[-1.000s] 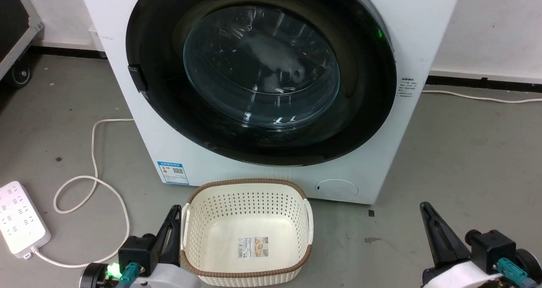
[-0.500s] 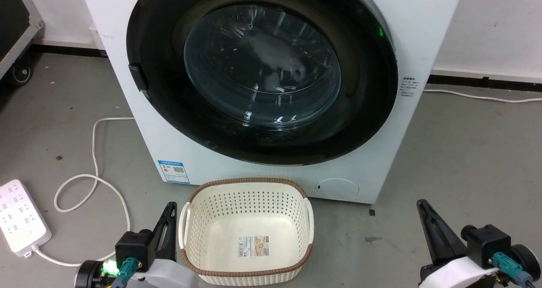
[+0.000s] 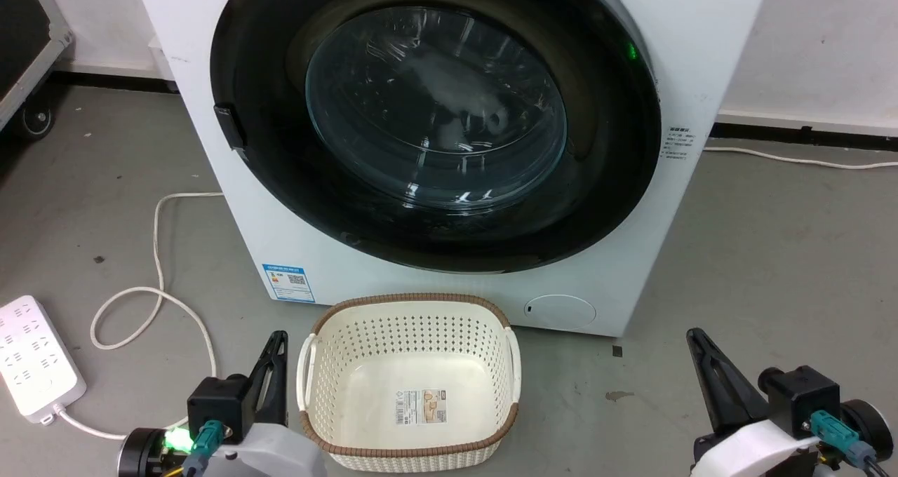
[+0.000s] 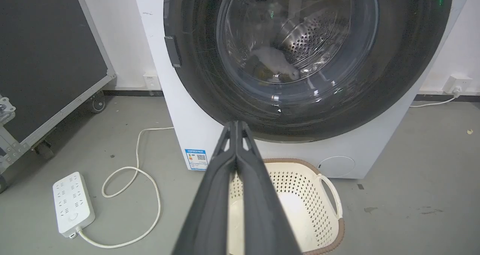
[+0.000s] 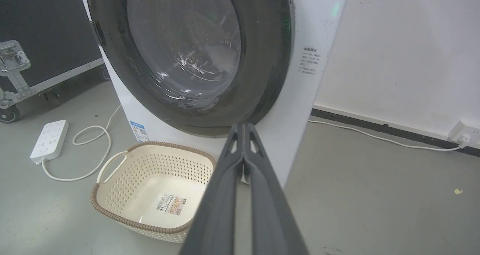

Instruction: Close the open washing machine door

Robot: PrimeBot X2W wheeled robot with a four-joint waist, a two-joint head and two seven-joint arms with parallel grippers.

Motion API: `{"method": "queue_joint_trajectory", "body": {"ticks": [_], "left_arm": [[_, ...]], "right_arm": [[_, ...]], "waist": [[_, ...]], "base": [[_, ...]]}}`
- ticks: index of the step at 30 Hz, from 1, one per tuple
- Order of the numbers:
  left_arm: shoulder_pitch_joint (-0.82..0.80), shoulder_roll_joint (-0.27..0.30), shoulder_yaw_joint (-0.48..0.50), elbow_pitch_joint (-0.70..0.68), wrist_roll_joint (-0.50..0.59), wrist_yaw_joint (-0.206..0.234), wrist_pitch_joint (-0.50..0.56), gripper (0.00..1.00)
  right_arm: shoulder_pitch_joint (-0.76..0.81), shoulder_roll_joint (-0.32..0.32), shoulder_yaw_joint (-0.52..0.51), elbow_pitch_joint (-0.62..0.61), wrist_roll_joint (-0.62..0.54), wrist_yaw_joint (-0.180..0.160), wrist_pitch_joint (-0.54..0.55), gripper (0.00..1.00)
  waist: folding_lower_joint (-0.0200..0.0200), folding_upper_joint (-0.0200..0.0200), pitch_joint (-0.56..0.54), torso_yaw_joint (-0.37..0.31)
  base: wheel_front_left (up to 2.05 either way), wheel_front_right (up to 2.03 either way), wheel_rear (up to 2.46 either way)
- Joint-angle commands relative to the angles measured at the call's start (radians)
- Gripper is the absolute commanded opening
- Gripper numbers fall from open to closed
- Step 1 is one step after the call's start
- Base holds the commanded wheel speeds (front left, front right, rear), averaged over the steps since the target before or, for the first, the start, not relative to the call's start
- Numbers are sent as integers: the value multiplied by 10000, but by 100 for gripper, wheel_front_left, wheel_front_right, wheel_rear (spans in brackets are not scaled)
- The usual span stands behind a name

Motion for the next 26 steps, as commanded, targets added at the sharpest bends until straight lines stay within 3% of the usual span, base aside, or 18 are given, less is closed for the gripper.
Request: {"method": "queue_joint_trajectory", "body": {"ticks": [1, 26], "left_arm": [[-139, 3, 41, -61, 70, 81, 63, 0], [-199, 1, 162, -256, 195, 183, 417, 0]], "right_arm": [[-156, 48, 25, -93, -54, -6, 82, 0], [-263, 57, 95, -175, -164, -7, 438, 0]], "waist": [[0, 0, 3, 2], [0, 0, 38, 28]], "base": [[0, 0, 0], [0, 0, 0]]}}
